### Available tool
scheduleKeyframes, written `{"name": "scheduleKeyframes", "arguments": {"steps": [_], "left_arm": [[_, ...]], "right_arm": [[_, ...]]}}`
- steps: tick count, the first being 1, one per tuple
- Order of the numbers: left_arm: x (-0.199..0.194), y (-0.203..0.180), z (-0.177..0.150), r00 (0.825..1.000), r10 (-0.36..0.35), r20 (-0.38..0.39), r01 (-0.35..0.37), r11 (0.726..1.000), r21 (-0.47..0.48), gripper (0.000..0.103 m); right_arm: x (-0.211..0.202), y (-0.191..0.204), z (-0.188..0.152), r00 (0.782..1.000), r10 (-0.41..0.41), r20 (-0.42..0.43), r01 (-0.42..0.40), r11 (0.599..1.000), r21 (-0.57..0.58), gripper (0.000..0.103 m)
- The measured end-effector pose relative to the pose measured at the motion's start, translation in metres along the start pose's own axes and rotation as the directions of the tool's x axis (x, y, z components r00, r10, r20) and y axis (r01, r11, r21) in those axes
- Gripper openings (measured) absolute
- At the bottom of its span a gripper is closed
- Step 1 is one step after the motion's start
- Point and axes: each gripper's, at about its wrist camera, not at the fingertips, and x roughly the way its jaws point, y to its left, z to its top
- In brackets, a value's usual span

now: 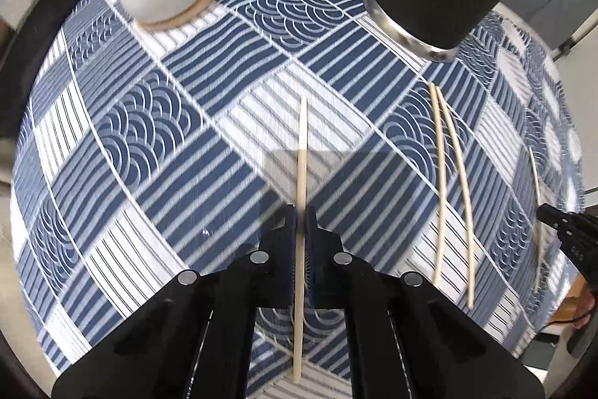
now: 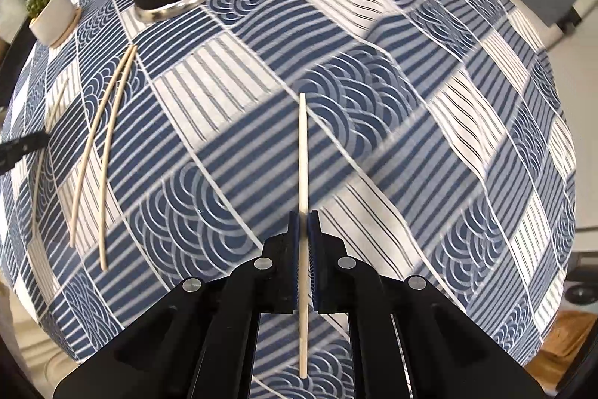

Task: Organize utensils
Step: 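Close the left gripper on a stick while the right gripper grasps another, then lift both held sticks upright and carry them over the black cup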

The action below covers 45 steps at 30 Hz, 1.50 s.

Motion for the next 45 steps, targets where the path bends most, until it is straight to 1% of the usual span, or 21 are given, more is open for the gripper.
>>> {"name": "scheduleKeyframes", "arguments": {"steps": [1,3,4,6,9,13,15,17,19,20,24,27,30,33,37,42,45], "left_arm": [[-0.002,0.004,-0.006,1.0,-0.014,-0.003,0.014,1.0,-0.013,0.005],[-0.008,0.006,-0.017,0.999,0.042,0.005,-0.042,0.999,0.004,0.005],[-0.011,0.007,-0.02,0.998,0.055,0.01,-0.055,0.998,0.013,0.005],[-0.018,0.011,-0.028,0.999,0.054,0.006,-0.054,0.999,0.01,0.005],[-0.042,0.017,-0.032,0.995,0.091,0.05,-0.091,0.996,0.011,0.005],[-0.073,0.02,-0.029,0.988,0.116,0.099,-0.118,0.993,0.008,0.005],[-0.092,0.022,-0.028,0.985,0.127,0.118,-0.126,0.992,-0.011,0.005],[-0.1,0.009,-0.02,0.98,0.143,0.138,-0.142,0.99,-0.011,0.005],[-0.112,0.004,-0.017,0.977,0.145,0.154,-0.145,0.989,-0.014,0.005],[-0.122,0.003,-0.015,0.976,0.14,0.167,-0.139,0.99,-0.017,0.005],[-0.153,-0.008,-0.003,0.963,0.155,0.221,-0.157,0.988,-0.009,0.005],[-0.174,-0.019,0.008,0.949,0.169,0.265,-0.179,0.984,0.013,0.005],[-0.192,-0.03,0.018,0.938,0.16,0.306,-0.178,0.984,0.03,0.005],[-0.207,-0.042,0.028,0.927,0.152,0.342,-0.18,0.982,0.051,0.005],[-0.224,-0.055,0.042,0.916,0.131,0.378,-0.172,0.982,0.076,0.005],[-0.241,-0.072,0.066,0.902,0.116,0.415,-0.175,0.979,0.107,0.005],[-0.248,-0.077,0.082,0.903,0.108,0.415,-0.163,0.982,0.1,0.005]], "right_arm": [[-0.003,-0.004,-0.001,1.0,0.004,0.006,-0.004,1.0,0.005,0.005],[-0.013,-0.012,-0.009,1.0,-0.002,0.028,0.001,1.0,0.009,0.005],[-0.019,-0.016,-0.013,0.999,0.002,0.043,-0.002,1.0,0.007,0.005],[-0.033,-0.021,-0.021,0.997,0.002,0.074,-0.002,1.0,0.004,0.005],[-0.053,-0.029,-0.03,0.992,-0.005,0.122,0.005,1.0,-0.006,0.005],[-0.072,-0.028,-0.034,0.983,-0.005,0.186,0.005,1.0,-0.004,0.005],[-0.087,-0.027,-0.038,0.976,0.001,0.22,0.001,1.0,-0.008,0.005],[-0.097,-0.03,-0.037,0.97,0.004,0.244,-0.001,1.0,-0.015,0.005],[-0.108,-0.032,-0.036,0.962,0.012,0.273,-0.006,1.0,-0.023,0.005],[-0.114,-0.031,-0.035,0.957,0.016,0.289,-0.009,1.0,-0.026,0.005],[-0.143,-0.031,-0.027,0.932,0.025,0.362,-0.014,0.999,-0.033,0.005],[-0.165,-0.032,-0.018,0.909,0.038,0.414,-0.029,0.999,-0.029,0.005],[-0.185,-0.033,-0.009,0.887,0.047,0.46,-0.037,0.999,-0.029,0.005],[-0.199,-0.033,-0.002,0.869,0.053,0.491,-0.044,0.999,-0.03,0.005],[-0.212,-0.034,0.01,0.848,0.08,0.525,-0.076,0.997,-0.029,0.005],[-0.224,-0.03,0.028,0.829,0.095,0.551,-0.088,0.995,-0.038,0.005],[-0.231,-0.026,0.04,0.818,0.103,0.565,-0.089,0.995,-0.052,0.005]]}}
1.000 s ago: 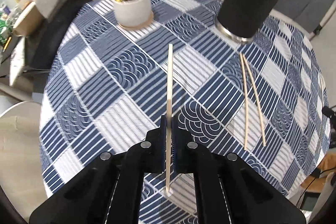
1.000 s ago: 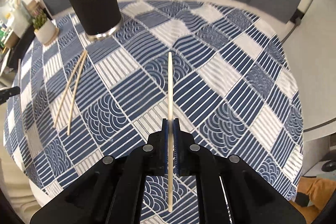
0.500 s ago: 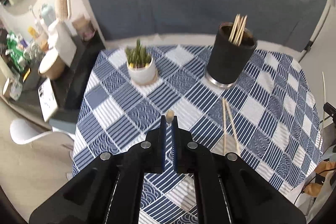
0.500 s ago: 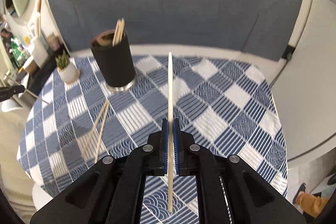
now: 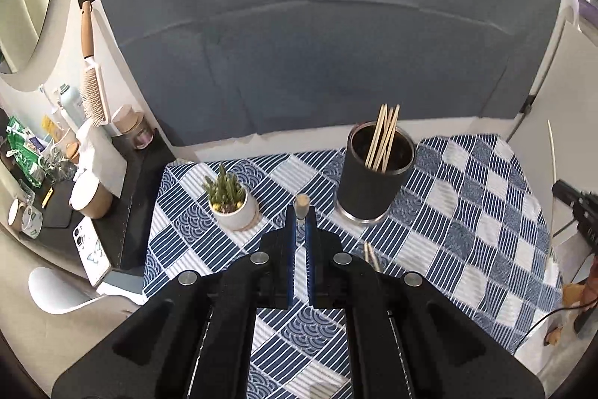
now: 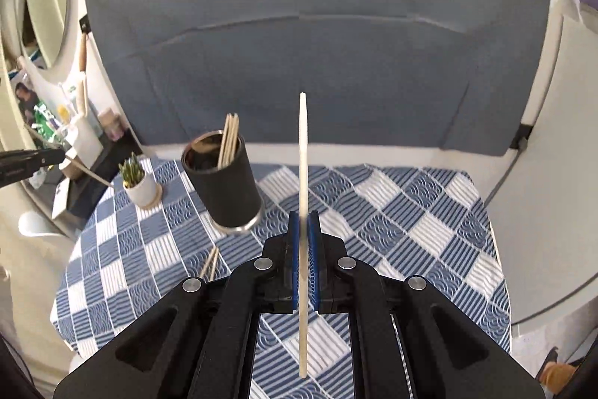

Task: Organize utensils
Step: 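Lift both held sticks upright and carry them over the black cup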

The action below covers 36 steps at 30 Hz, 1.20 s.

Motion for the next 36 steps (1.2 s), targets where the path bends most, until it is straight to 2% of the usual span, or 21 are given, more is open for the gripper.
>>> {"name": "scheduleKeyframes", "arguments": {"steps": [9,18,27,31,33,36], "left_arm": [[-0.01,-0.014,0.06,0.996,-0.054,0.071,0.052,0.998,0.027,0.005],[0.027,-0.027,0.098,0.989,-0.139,0.047,0.135,0.988,0.078,0.005],[0.076,-0.035,0.115,0.976,-0.218,-0.006,0.217,0.972,0.093,0.005],[0.103,-0.037,0.119,0.976,-0.217,-0.018,0.217,0.971,0.1,0.005],[0.113,-0.037,0.12,0.968,-0.247,-0.032,0.249,0.964,0.091,0.005],[0.126,-0.038,0.12,0.967,-0.251,-0.05,0.255,0.961,0.104,0.005]], "right_arm": [[0.015,0.019,0.047,0.993,0.089,0.078,-0.087,0.996,-0.025,0.005],[0.056,0.053,0.088,0.976,0.16,0.148,-0.147,0.985,-0.093,0.005],[0.11,0.075,0.117,0.94,0.284,0.187,-0.275,0.959,-0.073,0.005],[0.135,0.086,0.121,0.933,0.314,0.176,-0.306,0.95,-0.067,0.005],[0.147,0.09,0.122,0.932,0.321,0.169,-0.314,0.947,-0.07,0.005],[0.161,0.096,0.122,0.92,0.338,0.197,-0.327,0.941,-0.084,0.005]]}}
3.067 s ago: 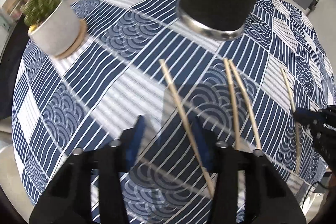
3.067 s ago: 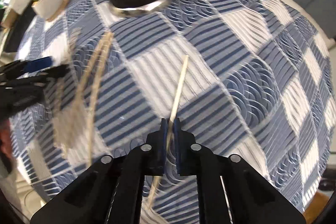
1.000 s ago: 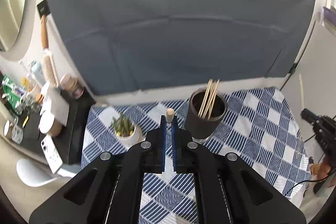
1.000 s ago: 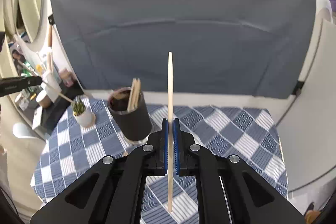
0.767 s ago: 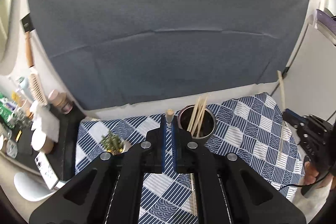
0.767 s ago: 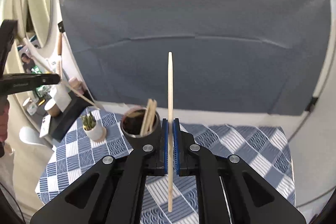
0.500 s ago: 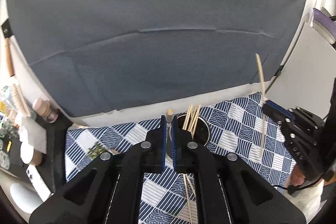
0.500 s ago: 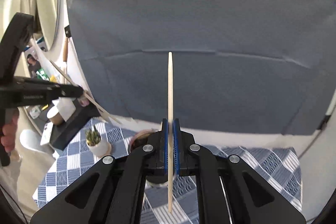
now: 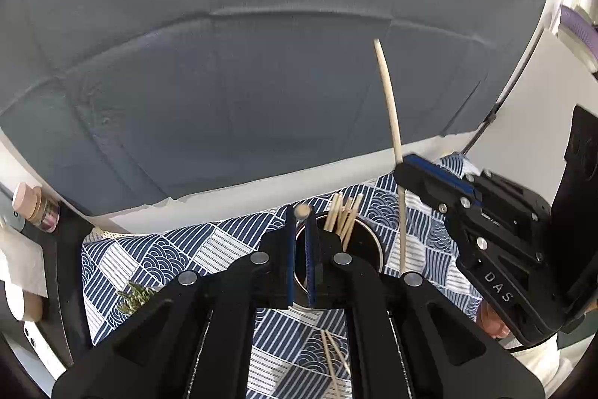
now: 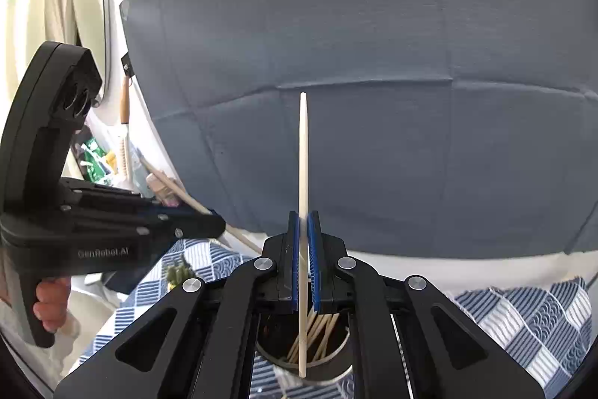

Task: Organize utensils
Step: 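Lift both held sticks upright and carry them over the black cup, then open the left gripper over the cup while the right gripper releases its stick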

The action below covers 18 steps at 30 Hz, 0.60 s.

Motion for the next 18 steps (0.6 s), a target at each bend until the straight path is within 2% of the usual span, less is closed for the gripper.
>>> {"name": "scheduleKeyframes", "arguments": {"steps": [8,13,16,18], "left_arm": [[-0.007,-0.003,-0.002,1.0,-0.009,0.005,0.009,0.999,0.038,0.005],[-0.02,-0.013,-0.004,1.0,0.005,0.014,-0.006,0.997,0.078,0.005],[-0.015,-0.016,-0.008,1.0,-0.01,0.001,0.01,0.996,0.088,0.005],[-0.004,-0.016,-0.011,1.0,0.005,-0.023,-0.003,0.996,0.089,0.006]], "right_arm": [[0.03,-0.015,-0.009,0.999,0.04,0.0,-0.04,0.999,0.033,0.005],[0.037,-0.016,-0.016,0.996,0.07,0.055,-0.072,0.997,0.036,0.005],[0.043,-0.018,-0.024,0.996,0.082,0.042,-0.084,0.995,0.056,0.005],[0.044,-0.023,-0.03,0.996,0.084,0.035,-0.086,0.994,0.074,0.009]]}}
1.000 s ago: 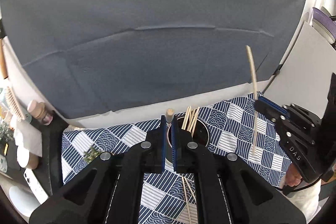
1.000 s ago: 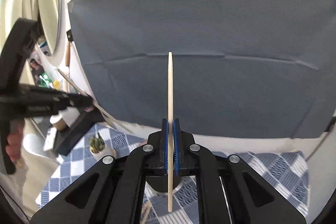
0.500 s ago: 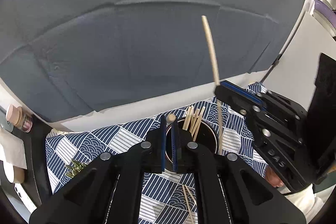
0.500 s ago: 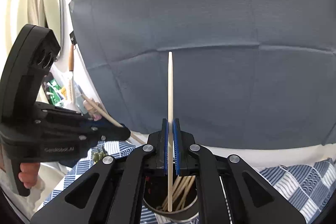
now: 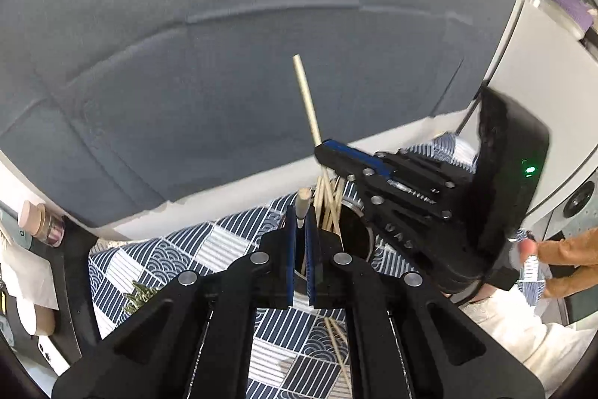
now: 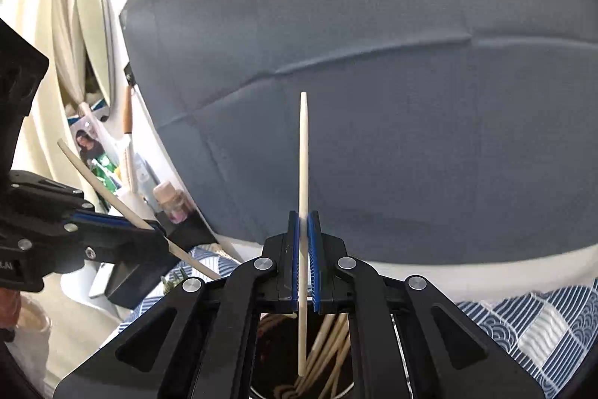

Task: Organize utensils
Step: 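Open the left gripper over the cup while the right gripper releases its stick, then lower both open grippers toward the last sticks on the cloth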

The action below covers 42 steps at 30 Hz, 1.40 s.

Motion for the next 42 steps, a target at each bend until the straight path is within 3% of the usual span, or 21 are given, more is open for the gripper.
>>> {"name": "scheduleKeyframes", "arguments": {"steps": [2,3,4,5,7,8,10,13,17,23,31,36,42], "left_arm": [[0.01,0.002,-0.004,1.0,0.003,-0.023,-0.003,1.0,-0.006,0.009],[0.013,0.003,-0.006,0.999,0.005,-0.031,-0.005,1.0,-0.011,0.019],[0.014,0.005,-0.008,0.999,0.015,-0.032,-0.015,1.0,-0.016,0.033],[0.012,0.006,-0.01,0.999,0.028,-0.026,-0.029,0.999,-0.018,0.039],[0.006,0.008,-0.015,0.998,0.057,-0.013,-0.057,0.998,-0.019,0.056],[0.003,0.01,-0.016,0.997,0.071,-0.008,-0.071,0.997,-0.02,0.059],[-0.003,0.011,-0.02,0.994,0.112,0.003,-0.112,0.994,-0.019,0.074],[-0.012,0.008,-0.029,0.985,0.173,0.024,-0.173,0.985,-0.005,0.096],[-0.019,0.001,-0.044,0.982,0.184,0.043,-0.185,0.982,0.028,0.097],[-0.027,-0.005,-0.072,0.991,0.127,0.049,-0.127,0.992,-0.005,0.097],[-0.03,0.001,-0.118,0.998,0.018,0.064,-0.011,0.994,-0.108,0.097],[-0.023,0.007,-0.15,0.999,0.03,0.044,-0.022,0.984,-0.178,0.097],[-0.014,0.01,-0.182,1.0,0.027,-0.012,-0.029,0.97,-0.24,0.097]], "right_arm": [[-0.002,-0.008,-0.006,0.999,0.039,-0.011,-0.038,0.998,0.048,0.01],[-0.004,-0.011,-0.007,0.999,0.049,-0.01,-0.048,0.997,0.064,0.023],[-0.009,-0.015,-0.009,0.999,0.038,0.003,-0.038,0.996,0.083,0.048],[-0.012,-0.015,-0.009,1.0,0.019,0.019,-0.02,0.996,0.09,0.058],[-0.023,-0.02,-0.008,0.999,-0.009,0.039,0.004,0.994,0.108,0.064],[-0.027,-0.022,-0.007,0.999,-0.012,0.045,0.007,0.993,0.12,0.067],[-0.042,-0.027,-0.005,0.997,-0.02,0.074,0.009,0.989,0.146,0.09],[-0.059,-0.031,-0.004,0.996,-0.028,0.089,0.013,0.986,0.167,0.092],[-0.079,-0.029,-0.006,0.991,-0.087,0.098,0.069,0.982,0.174,0.095],[-0.111,-0.012,-0.019,0.971,-0.196,0.137,0.183,0.978,0.101,0.095],[-0.127,-0.001,-0.046,0.972,-0.232,0.031,0.228,0.969,0.097,0.095],[-0.133,0.005,-0.071,0.96,-0.281,-0.006,0.28,0.956,0.084,0.095],[-0.122,0.015,-0.106,0.946,-0.306,-0.111,0.313,0.948,0.052,0.095]]}}
